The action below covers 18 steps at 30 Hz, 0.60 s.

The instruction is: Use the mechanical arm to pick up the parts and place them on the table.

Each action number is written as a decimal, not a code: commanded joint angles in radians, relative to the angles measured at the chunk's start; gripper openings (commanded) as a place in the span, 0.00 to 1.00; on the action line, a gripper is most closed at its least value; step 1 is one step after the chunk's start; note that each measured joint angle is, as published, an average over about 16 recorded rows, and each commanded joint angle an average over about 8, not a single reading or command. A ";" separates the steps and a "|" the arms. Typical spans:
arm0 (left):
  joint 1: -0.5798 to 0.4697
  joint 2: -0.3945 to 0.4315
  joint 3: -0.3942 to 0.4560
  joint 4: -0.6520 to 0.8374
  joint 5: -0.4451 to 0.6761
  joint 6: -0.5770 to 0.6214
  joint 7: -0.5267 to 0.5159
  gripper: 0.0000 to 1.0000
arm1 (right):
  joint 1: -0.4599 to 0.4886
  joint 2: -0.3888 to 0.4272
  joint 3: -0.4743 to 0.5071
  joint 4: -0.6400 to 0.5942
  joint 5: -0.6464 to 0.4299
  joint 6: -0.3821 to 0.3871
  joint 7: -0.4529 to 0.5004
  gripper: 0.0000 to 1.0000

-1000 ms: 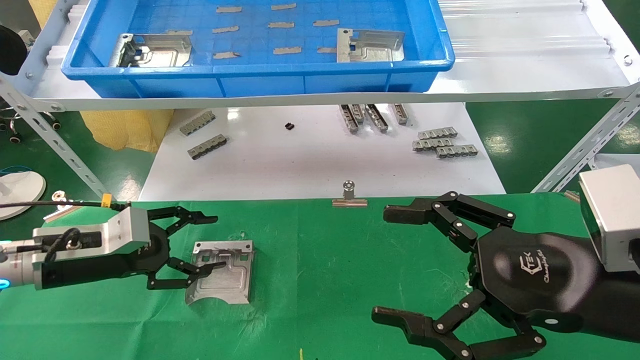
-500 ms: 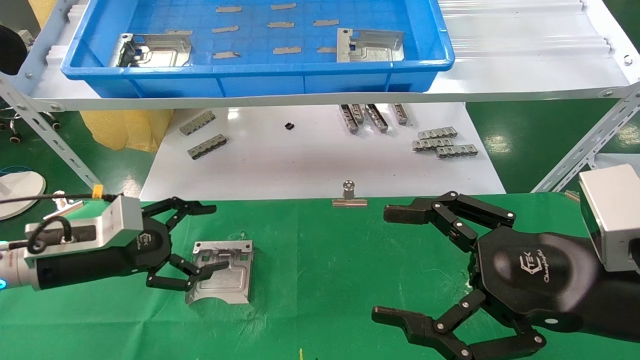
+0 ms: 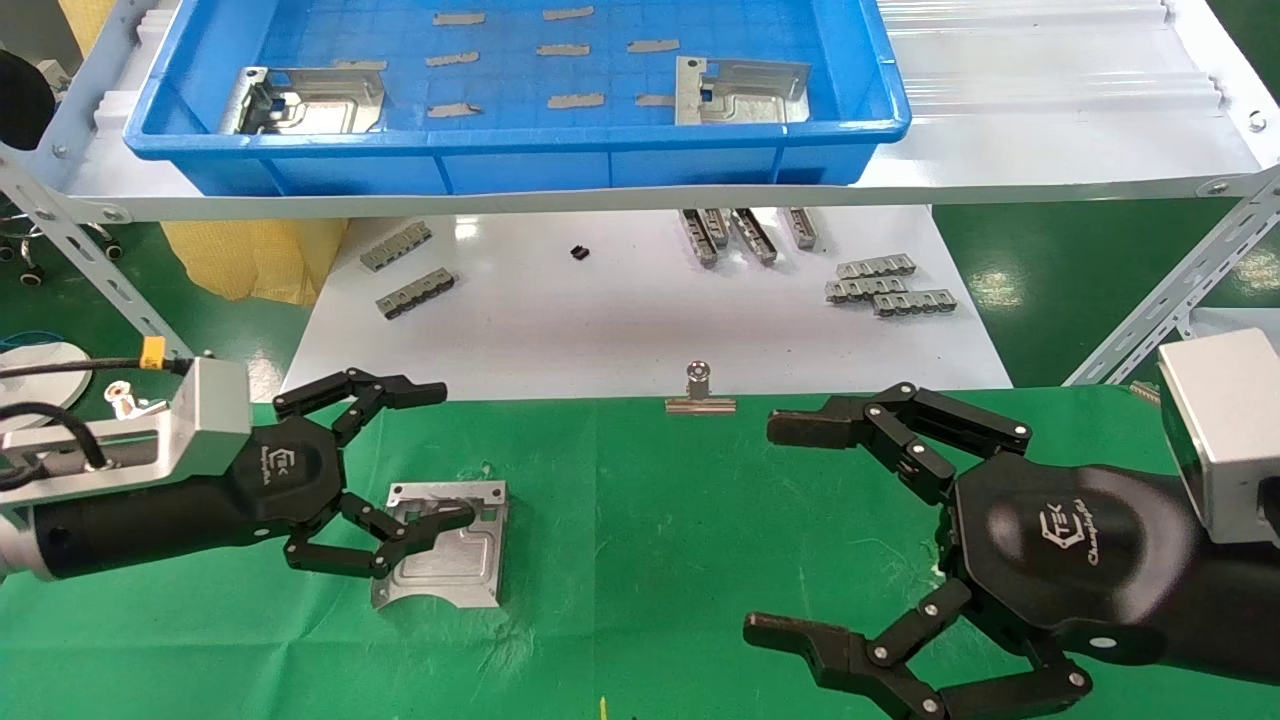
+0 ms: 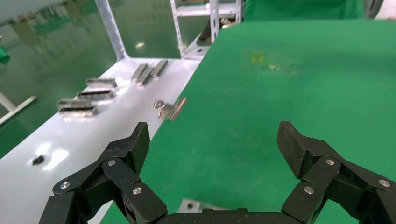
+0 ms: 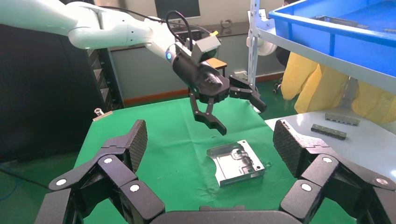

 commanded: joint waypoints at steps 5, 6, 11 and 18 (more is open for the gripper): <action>0.053 -0.034 -0.053 -0.132 -0.026 -0.009 -0.100 1.00 | 0.000 0.000 0.000 0.000 0.000 0.000 0.000 1.00; 0.061 -0.040 -0.062 -0.154 -0.031 -0.011 -0.117 1.00 | 0.000 0.000 0.000 0.000 0.000 0.000 0.000 1.00; 0.106 -0.069 -0.106 -0.264 -0.053 -0.019 -0.200 1.00 | 0.000 0.000 0.000 0.000 0.000 0.000 0.000 1.00; 0.167 -0.109 -0.168 -0.418 -0.084 -0.030 -0.317 1.00 | 0.000 0.000 0.000 0.000 0.000 0.000 0.000 1.00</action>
